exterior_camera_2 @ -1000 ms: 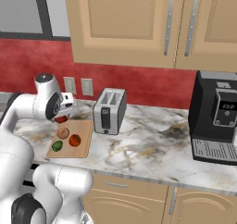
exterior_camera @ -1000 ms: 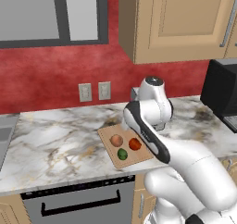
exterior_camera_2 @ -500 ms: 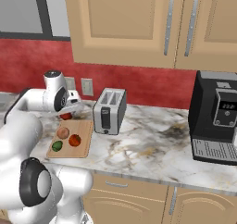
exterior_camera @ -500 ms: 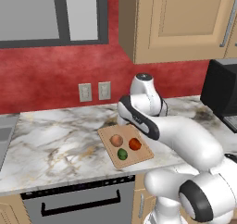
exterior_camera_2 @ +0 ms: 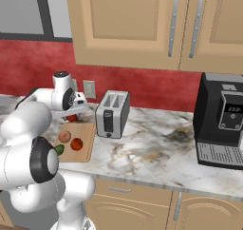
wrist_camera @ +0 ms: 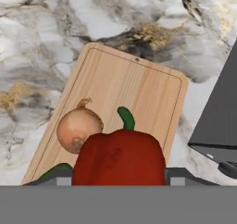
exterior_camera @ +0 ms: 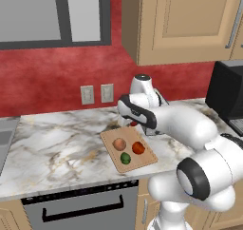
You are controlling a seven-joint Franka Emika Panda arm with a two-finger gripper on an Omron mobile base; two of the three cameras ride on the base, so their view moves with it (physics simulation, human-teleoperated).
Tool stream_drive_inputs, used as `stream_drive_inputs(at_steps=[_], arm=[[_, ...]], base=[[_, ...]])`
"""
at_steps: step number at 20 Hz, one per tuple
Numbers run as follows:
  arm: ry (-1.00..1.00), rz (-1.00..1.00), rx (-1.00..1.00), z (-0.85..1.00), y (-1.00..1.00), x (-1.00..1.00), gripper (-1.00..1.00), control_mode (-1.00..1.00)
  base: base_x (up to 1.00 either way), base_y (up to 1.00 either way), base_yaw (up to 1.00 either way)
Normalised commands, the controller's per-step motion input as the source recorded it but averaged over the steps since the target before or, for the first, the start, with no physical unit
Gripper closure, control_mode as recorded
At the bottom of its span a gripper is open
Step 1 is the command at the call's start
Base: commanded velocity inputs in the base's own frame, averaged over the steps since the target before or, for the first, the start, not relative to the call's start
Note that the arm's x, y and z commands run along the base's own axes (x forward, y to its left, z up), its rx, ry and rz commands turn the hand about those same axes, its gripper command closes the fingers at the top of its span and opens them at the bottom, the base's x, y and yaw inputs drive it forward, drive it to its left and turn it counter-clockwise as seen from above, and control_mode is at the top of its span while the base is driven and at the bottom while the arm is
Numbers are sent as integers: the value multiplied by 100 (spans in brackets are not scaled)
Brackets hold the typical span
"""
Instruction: Place the avocado, onion, tomato, and bell pepper on the cutting board.
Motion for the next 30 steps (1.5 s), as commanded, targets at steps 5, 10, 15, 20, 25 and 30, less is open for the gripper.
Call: stream_drive_inputs(at_steps=[5,10,15,20,25,30], arm=[[0,0,0,-28,4,14,100,-100],[0,0,0,-32,2,9,100,-100],[0,0,0,-28,1,9,100,-100],[0,0,0,-17,0,1,100,-100],[0,-2,0,-21,0,0,100,-100],[0,-4,0,-26,0,1,100,-100]], base=[[0,0,0],[0,0,0],[0,0,0],[0,0,0],[0,0,0],[0,0,0]])
